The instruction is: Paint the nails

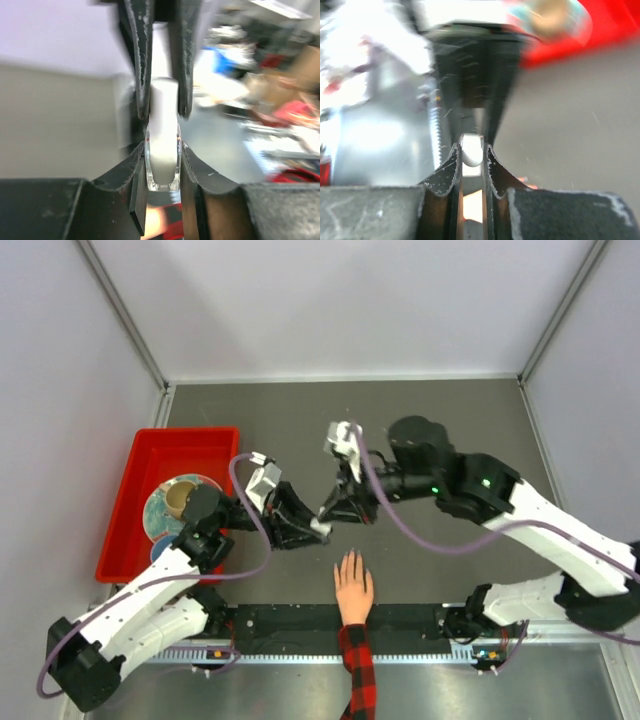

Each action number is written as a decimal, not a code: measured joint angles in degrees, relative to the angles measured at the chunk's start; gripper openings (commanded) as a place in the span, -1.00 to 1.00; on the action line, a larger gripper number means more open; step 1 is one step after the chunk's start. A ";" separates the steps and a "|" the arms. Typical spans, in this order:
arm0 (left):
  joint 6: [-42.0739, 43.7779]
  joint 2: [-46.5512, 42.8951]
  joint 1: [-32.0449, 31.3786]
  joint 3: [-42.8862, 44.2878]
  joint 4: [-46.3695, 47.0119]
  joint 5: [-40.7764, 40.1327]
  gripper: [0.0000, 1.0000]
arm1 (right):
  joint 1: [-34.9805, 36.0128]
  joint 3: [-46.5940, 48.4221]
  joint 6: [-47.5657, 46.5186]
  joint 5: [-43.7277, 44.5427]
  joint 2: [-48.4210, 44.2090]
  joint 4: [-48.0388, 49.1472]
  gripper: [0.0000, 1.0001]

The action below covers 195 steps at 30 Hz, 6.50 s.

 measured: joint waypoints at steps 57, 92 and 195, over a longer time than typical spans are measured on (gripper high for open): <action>27.28 -5.86 -0.61 2.10 -20.39 -38.53 -1.00 | 0.74 18.51 23.80 29.44 18.62 -8.20 -1.00; 25.49 -5.70 -0.59 10.78 -28.20 -23.89 -1.00 | 1.03 5.75 17.99 20.65 4.57 -0.79 0.05; 17.75 -4.35 -0.46 8.04 -24.90 -8.66 -1.00 | 5.75 11.61 4.09 13.49 6.86 -8.11 -1.00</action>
